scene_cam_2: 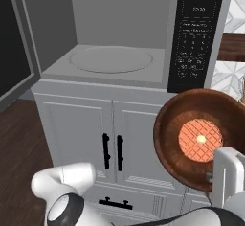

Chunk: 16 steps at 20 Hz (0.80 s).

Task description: Open the microwave, place the bowl with waffle inside the microwave, then close the microwave door and turn it on.

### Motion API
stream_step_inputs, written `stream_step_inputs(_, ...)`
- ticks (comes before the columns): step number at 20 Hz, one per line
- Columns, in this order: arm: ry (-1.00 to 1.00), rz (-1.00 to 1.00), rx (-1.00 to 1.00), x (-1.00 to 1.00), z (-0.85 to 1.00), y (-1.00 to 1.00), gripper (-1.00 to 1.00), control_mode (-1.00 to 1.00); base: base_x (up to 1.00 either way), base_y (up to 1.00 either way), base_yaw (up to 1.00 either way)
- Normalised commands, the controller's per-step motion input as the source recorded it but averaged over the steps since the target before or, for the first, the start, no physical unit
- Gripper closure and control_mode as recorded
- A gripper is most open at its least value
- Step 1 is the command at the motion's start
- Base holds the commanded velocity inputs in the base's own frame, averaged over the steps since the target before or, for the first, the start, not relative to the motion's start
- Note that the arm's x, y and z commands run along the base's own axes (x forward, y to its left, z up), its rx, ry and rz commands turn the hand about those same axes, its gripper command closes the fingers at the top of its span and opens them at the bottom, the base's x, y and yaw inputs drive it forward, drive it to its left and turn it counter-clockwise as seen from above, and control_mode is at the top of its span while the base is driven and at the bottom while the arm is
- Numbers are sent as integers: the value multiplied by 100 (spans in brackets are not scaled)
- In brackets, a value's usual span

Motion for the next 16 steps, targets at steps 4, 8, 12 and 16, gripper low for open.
stream_step_inputs(4,3,11,-4,-69,61,68,100,-100,0,0,0)
stream_step_inputs(8,0,18,-15,-58,42,91,100,-100,0,0,0)
stream_step_inputs(12,1,21,-22,-29,28,100,100,-100,0,0,0)
stream_step_inputs(16,9,24,-24,-7,22,100,100,-100,0,0,0)
